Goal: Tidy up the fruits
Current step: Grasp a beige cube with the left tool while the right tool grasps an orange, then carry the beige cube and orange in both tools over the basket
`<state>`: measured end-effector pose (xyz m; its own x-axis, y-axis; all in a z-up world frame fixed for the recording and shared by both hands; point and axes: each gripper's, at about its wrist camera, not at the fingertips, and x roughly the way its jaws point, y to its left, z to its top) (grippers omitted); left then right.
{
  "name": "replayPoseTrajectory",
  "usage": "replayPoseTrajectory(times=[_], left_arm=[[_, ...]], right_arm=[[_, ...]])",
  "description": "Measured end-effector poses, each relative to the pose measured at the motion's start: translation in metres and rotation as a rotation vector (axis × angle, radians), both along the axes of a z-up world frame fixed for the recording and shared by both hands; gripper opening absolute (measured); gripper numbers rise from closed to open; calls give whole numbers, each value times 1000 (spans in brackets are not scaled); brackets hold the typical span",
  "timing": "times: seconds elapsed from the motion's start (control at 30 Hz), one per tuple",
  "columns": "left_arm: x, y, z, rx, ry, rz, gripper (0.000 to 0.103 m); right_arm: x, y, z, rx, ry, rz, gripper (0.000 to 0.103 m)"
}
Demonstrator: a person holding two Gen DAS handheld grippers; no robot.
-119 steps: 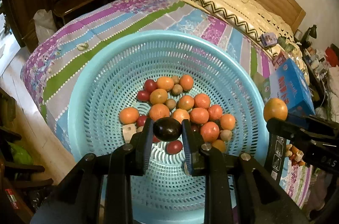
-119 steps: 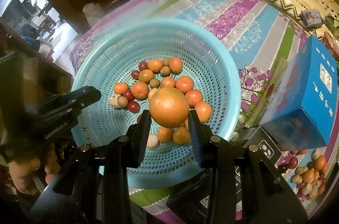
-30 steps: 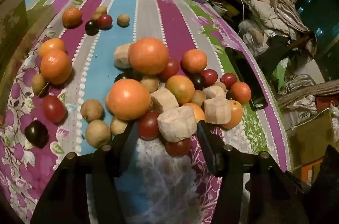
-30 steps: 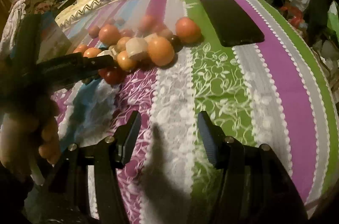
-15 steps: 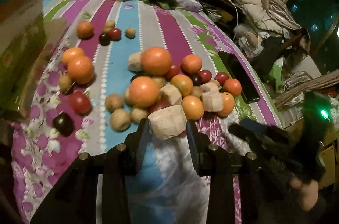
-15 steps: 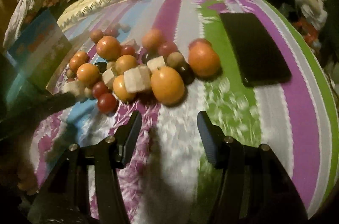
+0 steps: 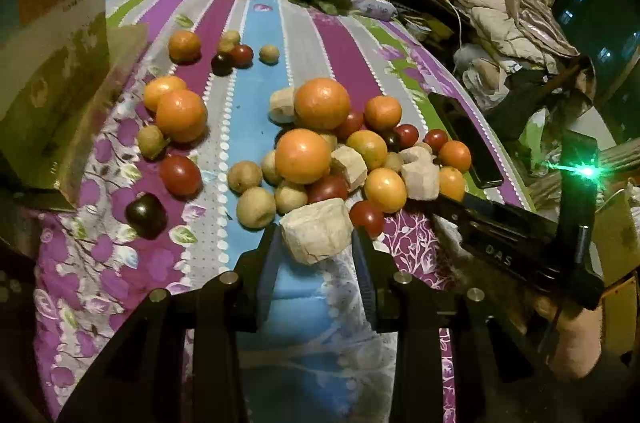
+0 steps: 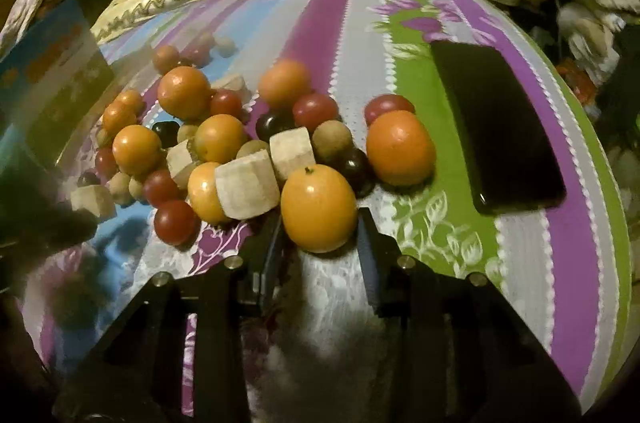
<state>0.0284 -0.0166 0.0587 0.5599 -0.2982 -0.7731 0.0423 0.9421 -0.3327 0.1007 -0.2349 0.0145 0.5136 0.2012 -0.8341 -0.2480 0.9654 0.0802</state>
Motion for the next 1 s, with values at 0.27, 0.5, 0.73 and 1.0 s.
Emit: replayPoseTrajectory(times=[0.27, 0.5, 0.73, 1.0], left_arm=[[-16, 20, 46, 112, -94, 54, 37], [-35, 61, 85, 156, -143, 146, 37], [-66, 108, 120, 186, -181, 247, 37], [-107, 173, 147, 186, -201, 367, 37]], right_arm=[[-30, 8, 48, 46, -35, -27, 36], [-44, 38, 89, 66, -89, 17, 36], [-58, 80, 129, 62, -142, 81, 36], [-71, 143, 160, 79, -187, 188, 36]])
